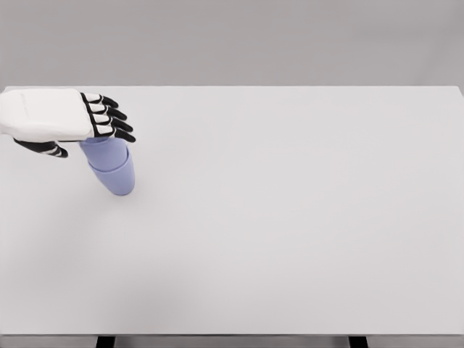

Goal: Place the right cup on the left cup with left arm

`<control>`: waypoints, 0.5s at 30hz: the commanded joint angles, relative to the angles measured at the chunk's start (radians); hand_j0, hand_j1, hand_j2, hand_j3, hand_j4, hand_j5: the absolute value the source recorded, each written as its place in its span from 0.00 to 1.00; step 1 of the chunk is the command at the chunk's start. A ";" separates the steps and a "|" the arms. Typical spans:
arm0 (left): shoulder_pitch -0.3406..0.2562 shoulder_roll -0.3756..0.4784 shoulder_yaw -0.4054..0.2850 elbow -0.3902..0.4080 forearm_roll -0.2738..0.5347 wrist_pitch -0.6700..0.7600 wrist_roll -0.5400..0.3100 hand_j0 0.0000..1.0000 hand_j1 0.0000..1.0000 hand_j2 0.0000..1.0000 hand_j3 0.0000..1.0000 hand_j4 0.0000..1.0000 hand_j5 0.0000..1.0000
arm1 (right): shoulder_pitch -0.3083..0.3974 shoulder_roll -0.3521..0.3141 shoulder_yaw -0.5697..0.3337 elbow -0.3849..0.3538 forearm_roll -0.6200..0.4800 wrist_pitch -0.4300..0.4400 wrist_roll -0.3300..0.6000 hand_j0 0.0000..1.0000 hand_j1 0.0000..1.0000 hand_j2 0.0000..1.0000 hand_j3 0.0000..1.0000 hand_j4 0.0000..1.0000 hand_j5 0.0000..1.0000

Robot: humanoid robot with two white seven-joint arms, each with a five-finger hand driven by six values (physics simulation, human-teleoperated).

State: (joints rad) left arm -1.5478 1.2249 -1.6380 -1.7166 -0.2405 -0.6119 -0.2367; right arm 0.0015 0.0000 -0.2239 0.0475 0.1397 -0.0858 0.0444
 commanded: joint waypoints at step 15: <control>-0.006 0.027 0.041 -0.011 0.017 0.001 -0.004 1.00 1.00 1.00 1.00 1.00 1.00 | 0.000 0.000 0.000 0.000 0.000 0.000 0.000 1.00 1.00 1.00 1.00 1.00 1.00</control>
State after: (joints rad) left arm -1.5554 1.2476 -1.6013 -1.7273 -0.2285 -0.6119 -0.2411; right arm 0.0015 0.0000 -0.2239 0.0475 0.1396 -0.0859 0.0444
